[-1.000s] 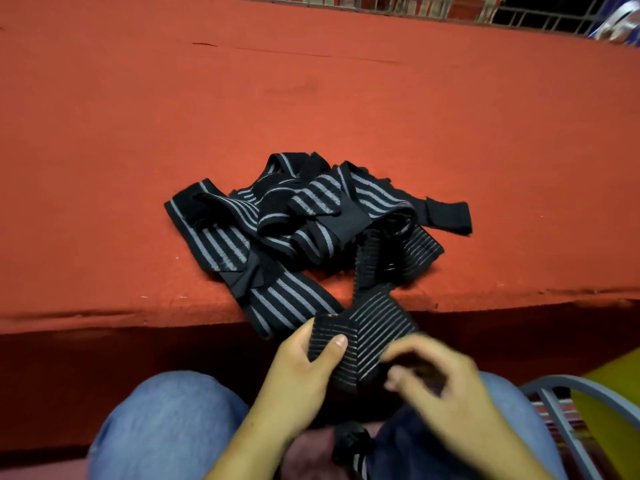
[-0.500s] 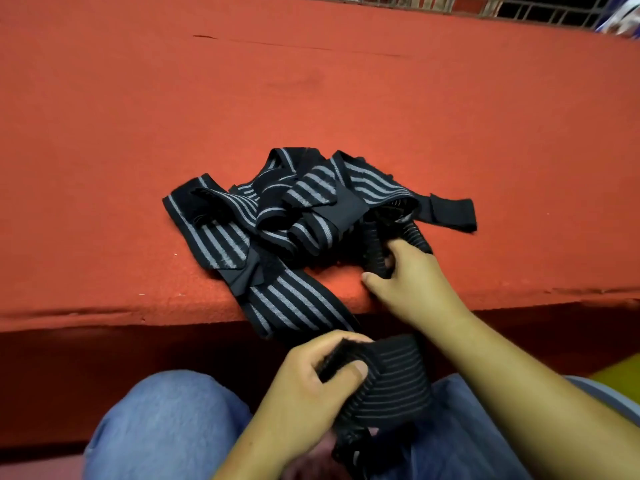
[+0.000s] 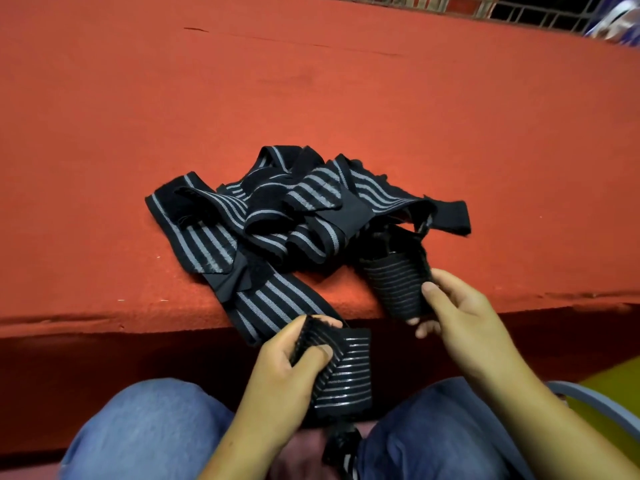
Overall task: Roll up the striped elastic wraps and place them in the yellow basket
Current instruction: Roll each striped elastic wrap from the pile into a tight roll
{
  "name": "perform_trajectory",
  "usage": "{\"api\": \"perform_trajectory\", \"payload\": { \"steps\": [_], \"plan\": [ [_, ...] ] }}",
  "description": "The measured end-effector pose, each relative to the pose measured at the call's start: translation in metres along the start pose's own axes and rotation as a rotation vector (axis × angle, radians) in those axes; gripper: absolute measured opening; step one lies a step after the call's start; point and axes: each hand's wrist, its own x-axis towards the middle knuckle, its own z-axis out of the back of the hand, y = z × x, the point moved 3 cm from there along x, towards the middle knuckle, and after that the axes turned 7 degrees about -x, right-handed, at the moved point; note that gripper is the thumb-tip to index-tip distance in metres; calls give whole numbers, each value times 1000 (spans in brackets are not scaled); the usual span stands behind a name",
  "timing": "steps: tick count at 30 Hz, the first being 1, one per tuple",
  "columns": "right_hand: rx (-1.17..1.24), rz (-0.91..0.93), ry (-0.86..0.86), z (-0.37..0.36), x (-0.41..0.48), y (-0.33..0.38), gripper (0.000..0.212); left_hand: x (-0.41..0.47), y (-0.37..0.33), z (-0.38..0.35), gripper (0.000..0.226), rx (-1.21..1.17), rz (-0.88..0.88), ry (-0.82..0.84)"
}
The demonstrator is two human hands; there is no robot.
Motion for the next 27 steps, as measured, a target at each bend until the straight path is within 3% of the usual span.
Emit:
{"api": "perform_trajectory", "payload": {
  "steps": [6,10,16,20,23,27],
  "plan": [
    [57,-27,-10,4,-2,4,13,-1,1,-1,29,4,29,-2],
    [4,19,149,-3,-11,16,25,-1,3,-1,29,11,38,-7],
    [-62,79,204,-6,-13,9,36,-3,1,-2,32,53,20,3],
    [-404,357,173,-10,-22,6,62,-6,-2,-3,29,107,-25,31],
    [-427,414,108,-9,-24,1,74,-7,-3,-2,27,169,-68,23],
    [-374,394,35,-8,-26,-4,73,-6,-15,-4,36,343,-197,52]
  ]
}}
